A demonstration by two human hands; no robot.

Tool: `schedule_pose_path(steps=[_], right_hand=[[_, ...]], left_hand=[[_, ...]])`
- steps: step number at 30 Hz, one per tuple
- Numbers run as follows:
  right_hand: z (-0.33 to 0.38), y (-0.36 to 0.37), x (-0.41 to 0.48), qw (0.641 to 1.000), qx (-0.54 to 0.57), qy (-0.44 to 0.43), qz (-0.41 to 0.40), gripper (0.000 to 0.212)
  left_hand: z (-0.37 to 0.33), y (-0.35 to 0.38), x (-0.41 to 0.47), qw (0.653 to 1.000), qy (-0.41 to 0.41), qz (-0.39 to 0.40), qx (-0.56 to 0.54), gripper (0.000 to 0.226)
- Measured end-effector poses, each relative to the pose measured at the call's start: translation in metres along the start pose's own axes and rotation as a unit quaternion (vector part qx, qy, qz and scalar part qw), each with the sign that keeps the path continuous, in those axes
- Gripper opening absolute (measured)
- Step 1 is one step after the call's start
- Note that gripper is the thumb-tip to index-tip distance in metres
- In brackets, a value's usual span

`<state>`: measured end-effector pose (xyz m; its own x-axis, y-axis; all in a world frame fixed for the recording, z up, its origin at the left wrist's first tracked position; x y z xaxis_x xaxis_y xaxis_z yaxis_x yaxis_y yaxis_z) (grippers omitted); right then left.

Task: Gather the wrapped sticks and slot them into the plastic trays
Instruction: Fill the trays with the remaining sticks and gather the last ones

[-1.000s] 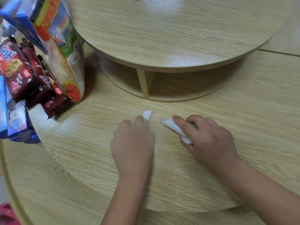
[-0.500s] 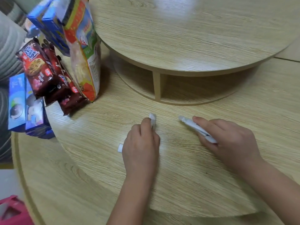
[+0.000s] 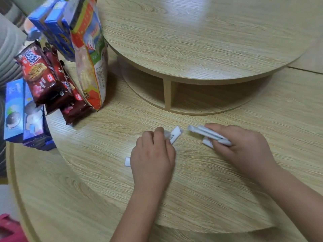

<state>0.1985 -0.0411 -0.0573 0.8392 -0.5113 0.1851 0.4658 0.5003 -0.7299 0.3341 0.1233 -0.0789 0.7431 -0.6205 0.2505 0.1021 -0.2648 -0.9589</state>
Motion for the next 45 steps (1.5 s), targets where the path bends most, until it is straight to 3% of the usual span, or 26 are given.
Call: schedule_pose_path(steps=[2,5,7,12,16,22,24,27,31,39,43,45], right_hand=[[-0.002,-0.001,-0.002,1.0,0.016,0.025,0.003,0.033],[-0.007,-0.001,-0.007,0.982,0.155,0.106,0.02,0.032],[-0.011,0.002,-0.013,0.964,0.221,0.141,0.036,0.028],[-0.017,0.003,-0.02,0.95,0.258,0.173,0.036,0.026],[-0.021,0.002,-0.019,0.941,0.272,0.2,0.018,0.024],[-0.015,-0.002,-0.015,0.948,0.238,0.212,0.003,0.027],[-0.012,-0.002,-0.014,0.947,0.243,0.21,0.003,0.032],[-0.013,-0.001,-0.015,0.947,0.238,0.214,0.005,0.049],[-0.01,-0.001,-0.014,0.947,0.231,0.221,-0.001,0.052],[-0.007,-0.001,-0.015,0.943,0.233,0.238,-0.001,0.039],[-0.005,0.001,-0.016,0.937,0.249,0.243,0.001,0.036],[-0.005,0.001,-0.018,0.933,0.258,0.249,-0.001,0.029]], left_hand=[[-0.002,0.002,0.001,0.999,0.014,0.021,0.023,0.04],[-0.005,0.003,0.006,0.997,0.041,0.039,0.052,0.048],[-0.008,0.003,0.009,0.996,0.061,0.041,0.059,0.042],[-0.011,0.0,0.013,0.995,0.07,0.053,0.039,0.026],[0.008,-0.005,0.016,0.992,-0.01,0.092,-0.087,0.018],[0.048,-0.025,0.009,0.939,-0.115,0.092,-0.311,0.007],[0.067,-0.032,0.003,0.944,-0.108,0.102,-0.296,0.009],[0.102,-0.028,-0.011,0.952,-0.104,0.196,-0.212,0.021],[0.112,-0.027,-0.019,0.945,-0.058,0.281,-0.154,0.042],[0.113,-0.02,-0.014,0.949,-0.044,0.271,-0.156,0.016],[0.112,-0.023,-0.016,0.96,-0.038,0.236,-0.144,0.012],[0.111,-0.024,-0.017,0.954,-0.053,0.225,-0.189,0.016]])
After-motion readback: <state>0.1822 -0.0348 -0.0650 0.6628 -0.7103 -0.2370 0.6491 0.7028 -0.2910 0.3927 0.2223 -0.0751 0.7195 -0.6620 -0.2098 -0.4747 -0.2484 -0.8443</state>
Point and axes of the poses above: each hand's wrist, its own x-axis towards the middle knuckle, its own y-axis out of the palm, z = x × y, the point moved 7 cm from there along x, towards the middle knuckle, and after that the axes turned 12 degrees about x, right-handed, at the moved point
